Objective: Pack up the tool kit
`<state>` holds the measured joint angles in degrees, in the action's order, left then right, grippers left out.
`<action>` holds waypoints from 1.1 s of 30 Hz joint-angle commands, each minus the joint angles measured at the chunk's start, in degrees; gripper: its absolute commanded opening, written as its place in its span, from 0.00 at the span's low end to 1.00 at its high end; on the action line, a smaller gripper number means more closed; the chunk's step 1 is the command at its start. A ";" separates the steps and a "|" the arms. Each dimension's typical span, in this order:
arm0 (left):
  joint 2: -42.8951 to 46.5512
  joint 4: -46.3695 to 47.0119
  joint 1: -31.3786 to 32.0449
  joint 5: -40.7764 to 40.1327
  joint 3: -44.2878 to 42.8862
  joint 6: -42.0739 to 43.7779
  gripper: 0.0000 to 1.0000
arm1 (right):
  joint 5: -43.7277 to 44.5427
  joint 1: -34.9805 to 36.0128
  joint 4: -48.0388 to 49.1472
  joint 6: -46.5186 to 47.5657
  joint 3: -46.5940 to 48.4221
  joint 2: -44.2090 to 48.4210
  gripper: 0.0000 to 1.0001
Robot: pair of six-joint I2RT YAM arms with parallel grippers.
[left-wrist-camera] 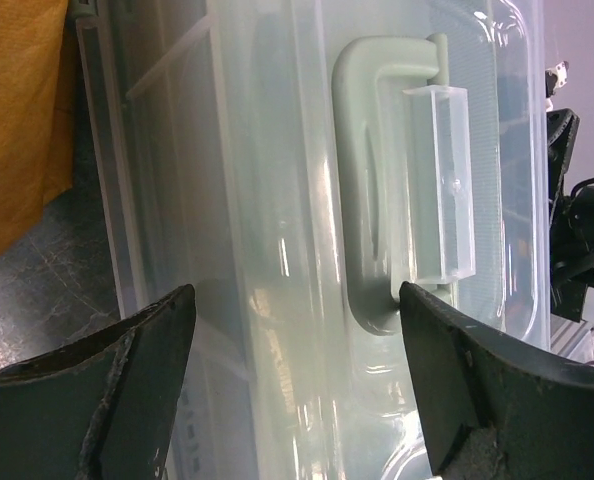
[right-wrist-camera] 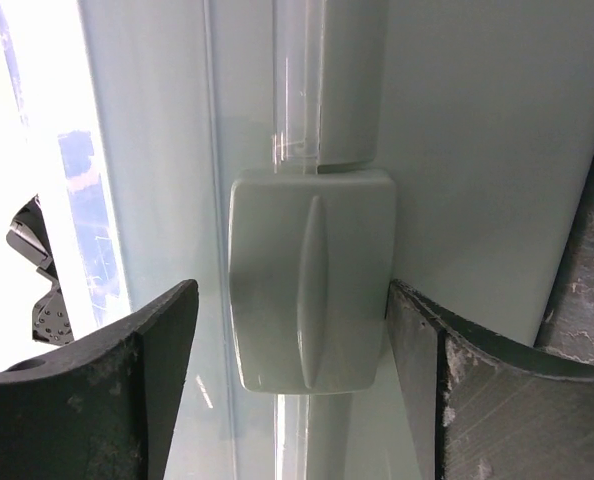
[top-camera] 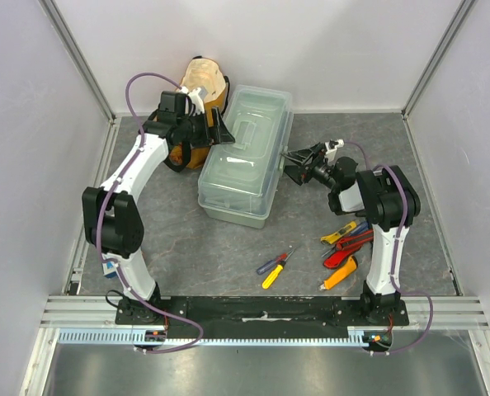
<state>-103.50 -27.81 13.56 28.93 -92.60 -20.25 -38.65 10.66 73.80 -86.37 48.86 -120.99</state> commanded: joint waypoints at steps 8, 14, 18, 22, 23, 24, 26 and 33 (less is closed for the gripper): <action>-3.81 -4.44 3.49 9.66 -0.30 1.79 0.82 | -7.22 4.20 21.93 4.97 3.17 0.75 0.63; -4.43 -4.44 4.45 9.74 0.14 2.14 0.81 | -6.35 5.43 10.50 13.93 2.73 5.05 0.56; -4.86 -4.44 5.33 9.66 0.66 2.23 0.79 | -5.03 5.87 5.49 17.28 2.82 7.26 0.51; -5.48 -4.44 5.95 9.39 1.19 2.50 0.78 | -4.24 5.96 3.11 18.16 2.82 8.22 0.50; -5.57 -4.44 6.12 9.13 1.28 2.50 0.78 | -3.89 5.96 2.58 18.43 2.73 8.49 0.50; -5.66 -4.44 6.21 8.87 1.28 2.50 0.78 | -3.62 6.04 1.71 18.86 2.64 8.84 0.50; -5.66 -4.53 6.48 8.25 1.45 2.50 0.77 | -3.10 5.96 -0.31 19.83 2.64 9.10 0.50; -5.31 -4.18 6.39 6.23 1.45 -0.22 0.79 | -0.74 6.22 -1.12 16.24 1.68 7.00 0.90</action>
<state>-104.66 -27.33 13.69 28.58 -93.06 -19.29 -37.01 10.87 66.30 -68.73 48.93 -115.77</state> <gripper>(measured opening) 0.782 0.754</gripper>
